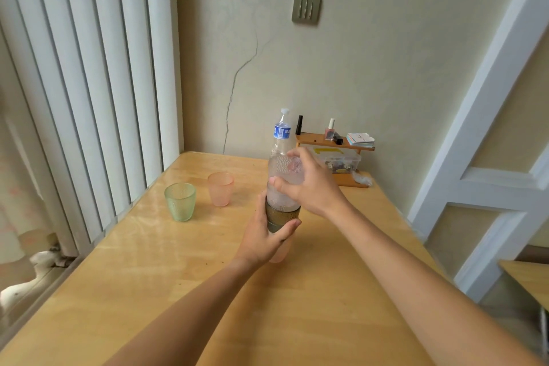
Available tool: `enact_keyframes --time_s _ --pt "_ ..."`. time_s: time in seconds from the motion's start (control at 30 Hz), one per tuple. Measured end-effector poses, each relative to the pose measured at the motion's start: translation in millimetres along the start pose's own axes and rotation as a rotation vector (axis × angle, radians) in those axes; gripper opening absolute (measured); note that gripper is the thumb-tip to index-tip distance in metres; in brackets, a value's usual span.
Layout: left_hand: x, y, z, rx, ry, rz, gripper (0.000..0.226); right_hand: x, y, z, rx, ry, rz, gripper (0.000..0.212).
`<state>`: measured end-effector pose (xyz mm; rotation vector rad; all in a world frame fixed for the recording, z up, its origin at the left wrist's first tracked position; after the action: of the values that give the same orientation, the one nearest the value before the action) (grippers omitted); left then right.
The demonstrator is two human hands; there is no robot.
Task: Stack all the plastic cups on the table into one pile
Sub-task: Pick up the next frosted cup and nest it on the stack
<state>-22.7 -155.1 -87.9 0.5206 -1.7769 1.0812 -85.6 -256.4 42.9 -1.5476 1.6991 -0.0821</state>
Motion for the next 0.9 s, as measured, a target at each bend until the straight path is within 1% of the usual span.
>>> enact_keyframes --time_s 0.07,0.2,0.33,0.4,0.43,0.6,0.7,0.77,0.83,0.9 --pt "0 1 -1 -0.016 -0.001 -0.018 0.072 6 8 10 -0.028 -0.029 0.037 0.062" --pt "-4 1 -3 -0.056 -0.028 -0.085 0.074 8 18 13 0.038 -0.099 0.070 0.067" --pt "-14 0 -5 -0.146 -0.108 -0.144 0.088 7 33 18 0.069 -0.157 0.101 0.088" --pt "-17 0 -7 -0.162 -0.118 -0.164 0.093 8 42 26 0.075 -0.207 0.115 0.099" --pt "-18 0 -8 -0.163 -0.115 -0.171 0.096 9 45 29 0.086 -0.223 0.126 0.101" --pt "-5 0 -18 -0.127 -0.127 -0.141 0.088 6 43 39 0.132 -0.203 0.159 0.089" --pt "-6 -1 -30 -0.121 -0.136 -0.156 0.084 0 36 47 0.143 -0.199 0.136 0.088" --pt "-8 0 -38 -0.125 -0.140 -0.161 0.085 -2 36 55 0.155 -0.196 0.123 0.085" --pt "-12 3 -42 -0.137 -0.121 -0.167 0.087 -5 38 65 0.180 -0.200 0.094 0.081" --pt "-16 6 -45 -0.156 -0.117 -0.167 0.085 -6 40 73 0.222 -0.203 0.065 0.078"
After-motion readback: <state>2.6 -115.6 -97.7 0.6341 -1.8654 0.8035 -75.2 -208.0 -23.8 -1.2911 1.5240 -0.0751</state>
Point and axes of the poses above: each hand's wrist, its own y-axis away from the middle knuckle, its own z-axis out of the palm, x = y × z, the point moved 6 cm from there along -y, towards the middle knuckle, and after that the axes turned 4 degrees about -z, right-handed, at the moved point
